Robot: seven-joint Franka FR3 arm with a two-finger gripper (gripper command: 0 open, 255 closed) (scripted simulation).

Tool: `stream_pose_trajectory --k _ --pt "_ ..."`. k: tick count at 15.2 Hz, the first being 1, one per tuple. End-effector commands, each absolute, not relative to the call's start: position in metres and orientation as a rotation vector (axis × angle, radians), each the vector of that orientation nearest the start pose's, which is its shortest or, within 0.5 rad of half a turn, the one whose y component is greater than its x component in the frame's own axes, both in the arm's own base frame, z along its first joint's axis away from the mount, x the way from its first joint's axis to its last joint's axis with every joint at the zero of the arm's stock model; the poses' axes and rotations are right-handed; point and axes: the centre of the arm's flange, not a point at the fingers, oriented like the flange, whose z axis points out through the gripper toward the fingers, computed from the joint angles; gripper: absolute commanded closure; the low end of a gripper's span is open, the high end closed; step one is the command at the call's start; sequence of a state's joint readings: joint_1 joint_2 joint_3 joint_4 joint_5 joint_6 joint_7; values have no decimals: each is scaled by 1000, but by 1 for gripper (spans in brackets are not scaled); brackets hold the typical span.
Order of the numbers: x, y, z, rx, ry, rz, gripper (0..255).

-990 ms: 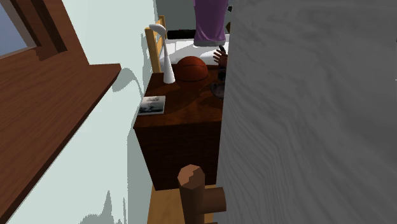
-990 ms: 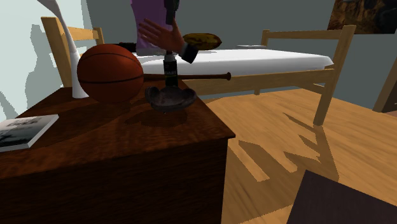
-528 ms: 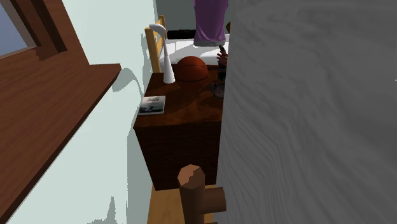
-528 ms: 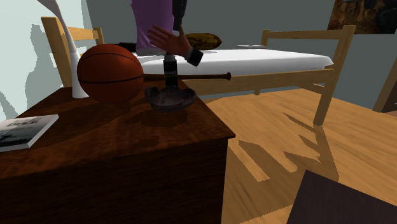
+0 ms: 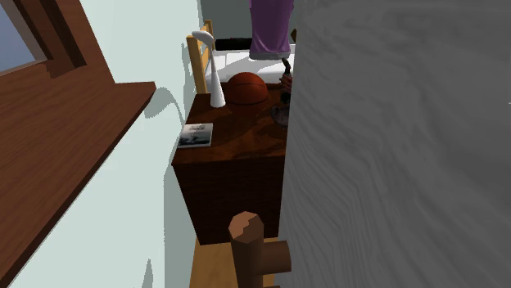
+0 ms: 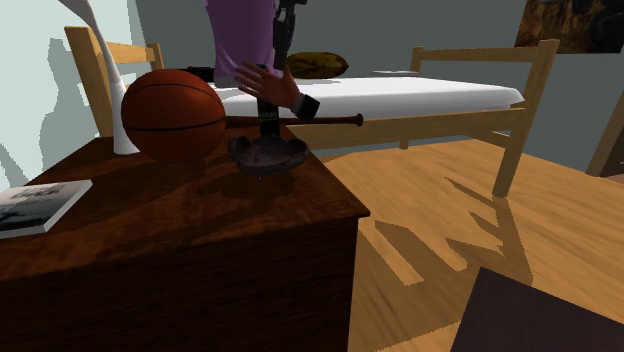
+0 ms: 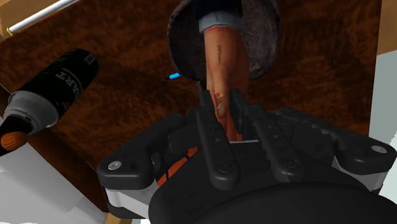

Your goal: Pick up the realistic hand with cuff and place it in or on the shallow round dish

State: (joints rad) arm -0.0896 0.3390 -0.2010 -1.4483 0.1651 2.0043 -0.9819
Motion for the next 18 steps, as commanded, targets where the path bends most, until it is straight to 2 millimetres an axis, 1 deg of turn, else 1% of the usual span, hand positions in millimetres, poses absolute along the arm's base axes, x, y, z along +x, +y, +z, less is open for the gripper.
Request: stream_pose_trajectory --k 1,5,13,14,18 --pt "664 -167 510 -3009 -1026 -376 255" --pt "664 -167 489 -3009 -1026 -376 255" --pt "664 -167 489 -3009 -1026 -376 255" --pt "664 -167 488 -3009 -1026 -376 0" --pt "664 -167 488 -3009 -1026 -376 0"
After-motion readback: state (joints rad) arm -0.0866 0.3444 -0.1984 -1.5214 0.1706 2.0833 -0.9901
